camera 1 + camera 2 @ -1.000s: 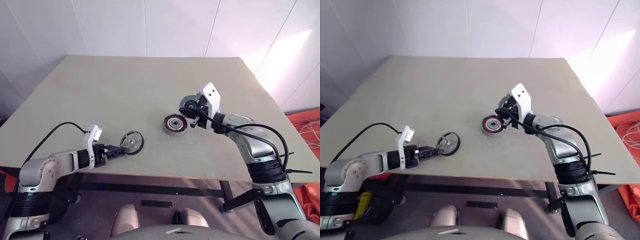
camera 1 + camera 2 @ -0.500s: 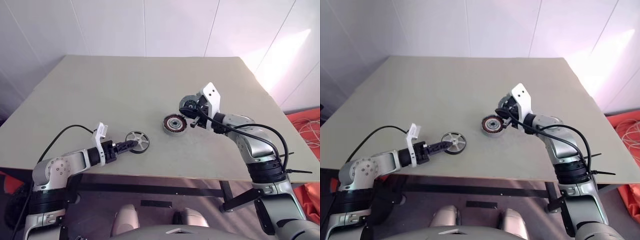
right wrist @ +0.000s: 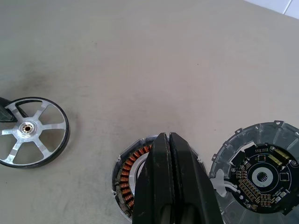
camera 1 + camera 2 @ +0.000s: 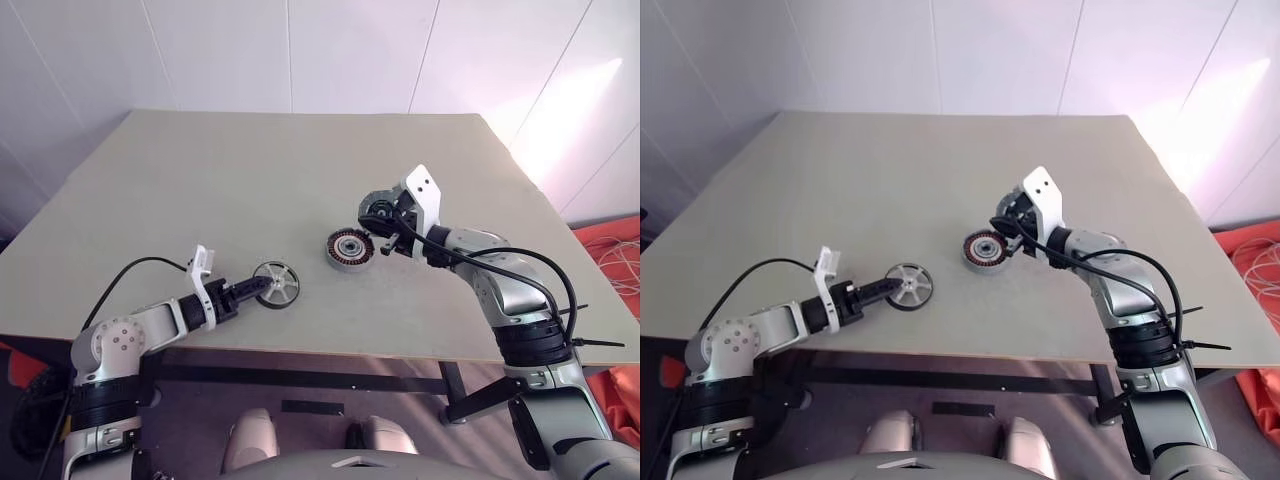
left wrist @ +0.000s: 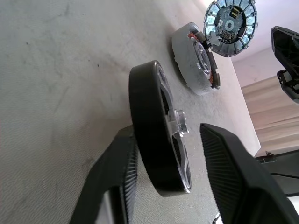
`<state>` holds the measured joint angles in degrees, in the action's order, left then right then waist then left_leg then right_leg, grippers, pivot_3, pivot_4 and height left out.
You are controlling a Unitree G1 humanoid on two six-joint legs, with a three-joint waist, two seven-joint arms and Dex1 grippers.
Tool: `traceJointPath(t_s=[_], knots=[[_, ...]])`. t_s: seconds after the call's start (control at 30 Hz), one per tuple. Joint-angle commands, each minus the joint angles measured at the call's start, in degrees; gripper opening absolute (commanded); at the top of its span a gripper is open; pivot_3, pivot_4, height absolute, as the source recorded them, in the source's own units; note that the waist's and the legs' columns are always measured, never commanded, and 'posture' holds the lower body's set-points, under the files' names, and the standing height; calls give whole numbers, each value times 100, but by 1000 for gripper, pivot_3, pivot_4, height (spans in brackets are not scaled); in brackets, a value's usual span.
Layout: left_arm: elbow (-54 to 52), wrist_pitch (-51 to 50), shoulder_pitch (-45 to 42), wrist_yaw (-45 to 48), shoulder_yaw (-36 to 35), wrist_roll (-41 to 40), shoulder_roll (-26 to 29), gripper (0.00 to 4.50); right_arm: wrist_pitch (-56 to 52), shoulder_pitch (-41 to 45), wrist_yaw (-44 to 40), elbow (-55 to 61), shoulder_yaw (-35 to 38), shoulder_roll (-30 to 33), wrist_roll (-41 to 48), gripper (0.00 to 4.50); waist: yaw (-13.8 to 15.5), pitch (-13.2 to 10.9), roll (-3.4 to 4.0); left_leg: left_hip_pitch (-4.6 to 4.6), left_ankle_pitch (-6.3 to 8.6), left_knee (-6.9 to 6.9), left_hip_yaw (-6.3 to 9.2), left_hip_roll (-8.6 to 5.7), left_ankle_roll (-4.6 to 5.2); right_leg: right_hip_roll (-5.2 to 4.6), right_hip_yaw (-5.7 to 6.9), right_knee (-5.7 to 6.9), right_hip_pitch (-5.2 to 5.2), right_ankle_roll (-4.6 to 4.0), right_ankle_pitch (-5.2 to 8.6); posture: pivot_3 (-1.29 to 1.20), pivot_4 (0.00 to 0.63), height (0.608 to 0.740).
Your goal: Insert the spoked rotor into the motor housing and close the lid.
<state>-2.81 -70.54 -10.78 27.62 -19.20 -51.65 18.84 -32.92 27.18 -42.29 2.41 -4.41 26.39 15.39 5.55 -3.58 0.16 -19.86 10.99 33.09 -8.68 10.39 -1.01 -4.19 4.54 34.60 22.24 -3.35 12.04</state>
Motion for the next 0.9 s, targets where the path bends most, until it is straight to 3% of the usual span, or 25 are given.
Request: traceJointPath(t_s=[0.03,0.2,0.3,0.37,0.43,0.73,0.9], knots=[[-60,0,-42,-13,-82,-141,9,1936,53,160,29,93,178,46,76,0,0,0,0,0,0,0,0,0,0,0,0,0,0,0,0,0,0,740],[-53,31,-35,-46,-71,-139,-16,1936,45,152,33,127,188,56,80,0,0,0,0,0,0,0,0,0,0,0,0,0,0,0,0,0,0,740],[-73,58,-19,-31,-72,-159,-46,1455,33,149,43,155,199,61,89,0,0,0,0,0,0,0,0,0,0,0,0,-1,0,0,0,0,0,740],[-77,61,-16,-39,-82,-179,-61,796,31,144,49,169,199,67,90,0,1,0,0,0,0,0,0,0,0,0,0,-2,0,0,0,0,0,740],[-63,71,-23,-69,-75,-206,-60,434,32,145,53,171,196,72,92,0,-1,0,0,5,0,0,0,0,0,0,0,-3,-5,0,0,0,0,740],[-47,80,-154,-151,-193,-440,-152,434,0,181,0,166,221,123,140,0,1,0,0,8,-1,0,0,0,-1,0,1,-4,-6,2,1,0,0,740],[232,31,-537,-388,-564,-883,-403,434,47,-145,-410,242,188,527,184,0,32,0,-2,-1,0,1,2,-2,0,0,2,-5,-4,3,1,0,0,740]])
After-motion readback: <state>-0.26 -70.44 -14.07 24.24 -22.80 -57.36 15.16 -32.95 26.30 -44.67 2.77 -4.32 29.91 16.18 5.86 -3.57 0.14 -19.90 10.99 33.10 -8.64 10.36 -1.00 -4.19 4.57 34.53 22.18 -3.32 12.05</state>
